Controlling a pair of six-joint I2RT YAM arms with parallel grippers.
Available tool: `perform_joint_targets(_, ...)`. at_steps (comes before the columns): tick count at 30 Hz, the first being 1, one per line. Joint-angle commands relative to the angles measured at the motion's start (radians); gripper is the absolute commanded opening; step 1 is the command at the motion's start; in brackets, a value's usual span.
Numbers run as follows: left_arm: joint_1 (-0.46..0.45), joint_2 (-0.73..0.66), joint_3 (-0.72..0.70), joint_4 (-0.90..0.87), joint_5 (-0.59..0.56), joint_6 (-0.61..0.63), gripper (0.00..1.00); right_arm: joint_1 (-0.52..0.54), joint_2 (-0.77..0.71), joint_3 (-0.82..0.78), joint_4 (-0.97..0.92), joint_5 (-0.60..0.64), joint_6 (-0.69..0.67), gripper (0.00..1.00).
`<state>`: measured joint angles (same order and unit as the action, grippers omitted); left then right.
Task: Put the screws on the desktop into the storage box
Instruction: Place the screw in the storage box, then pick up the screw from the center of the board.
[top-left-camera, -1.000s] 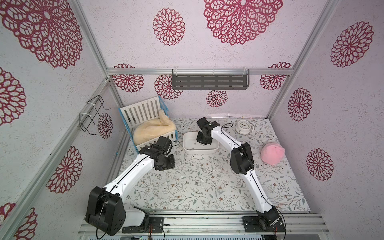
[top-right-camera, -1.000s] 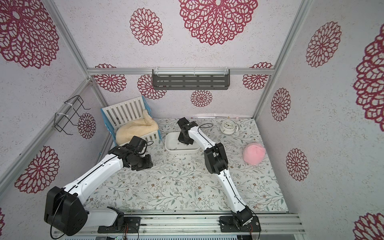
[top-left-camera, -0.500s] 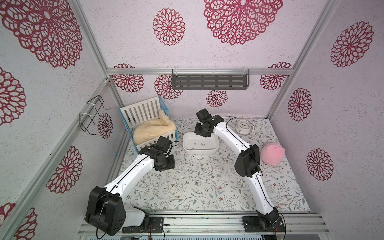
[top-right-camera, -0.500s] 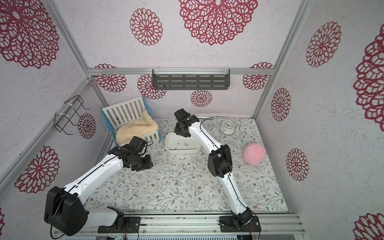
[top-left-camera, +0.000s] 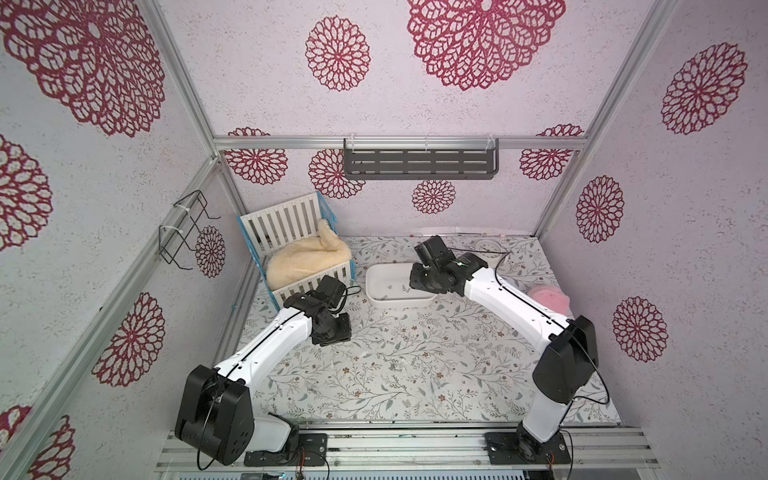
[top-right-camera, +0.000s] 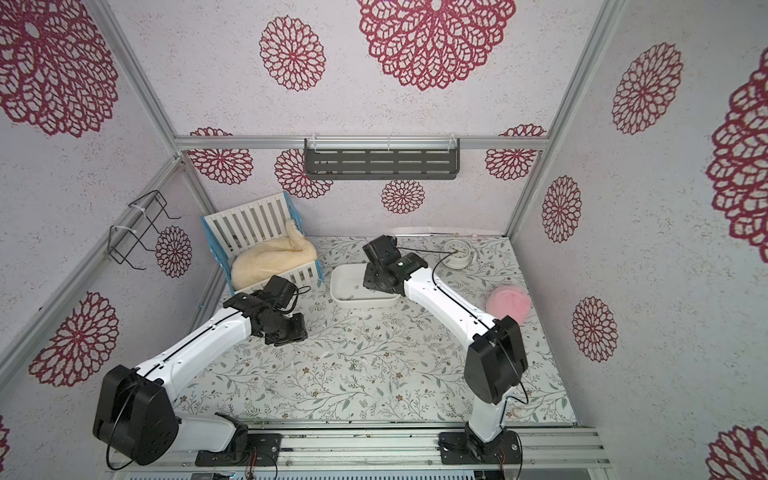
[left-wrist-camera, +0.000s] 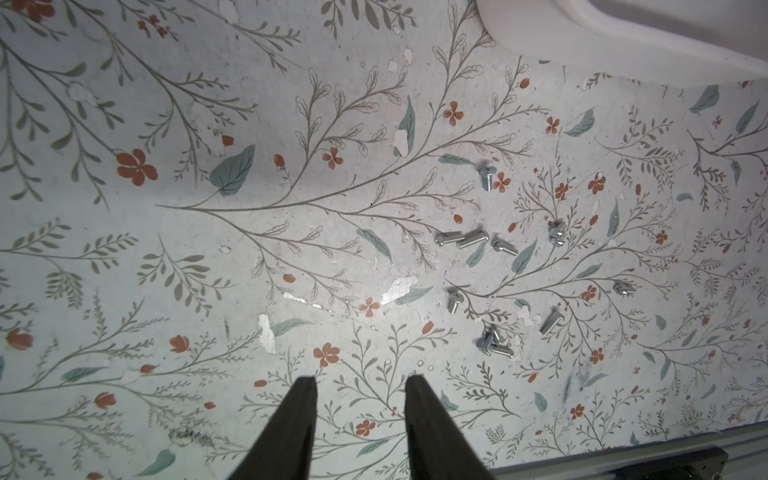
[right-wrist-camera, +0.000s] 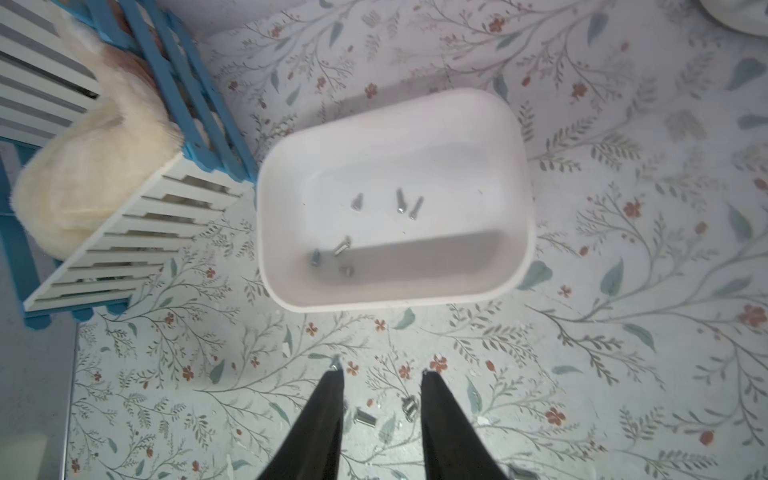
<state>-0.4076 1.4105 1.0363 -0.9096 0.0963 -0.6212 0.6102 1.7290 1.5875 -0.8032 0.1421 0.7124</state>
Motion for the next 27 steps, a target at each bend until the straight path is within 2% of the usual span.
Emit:
perform_joint_targets(1, -0.025, 0.032, -0.002, 0.022, -0.001, 0.001, 0.41, -0.027, -0.119, -0.108, 0.078, 0.038, 0.022, 0.36)
perform_joint_targets(6, -0.062, 0.117, 0.042, 0.046, -0.008, 0.003, 0.41, -0.065, -0.222, -0.290, 0.098, 0.021, 0.043, 0.36)
perform_joint_targets(9, -0.070, 0.178, 0.086, 0.057, -0.015, 0.014, 0.41, -0.073, -0.263, -0.347, 0.103, 0.016, 0.052, 0.36)
perform_joint_targets(19, -0.090, 0.370, 0.272, 0.070, -0.039, 0.018, 0.40, -0.090, -0.308, -0.377, 0.084, 0.020, 0.047, 0.36)
perform_joint_targets(27, -0.168, 0.487, 0.380, 0.076, -0.091, -0.075, 0.40, -0.106, -0.333, -0.402, 0.082, 0.018, 0.042, 0.36)
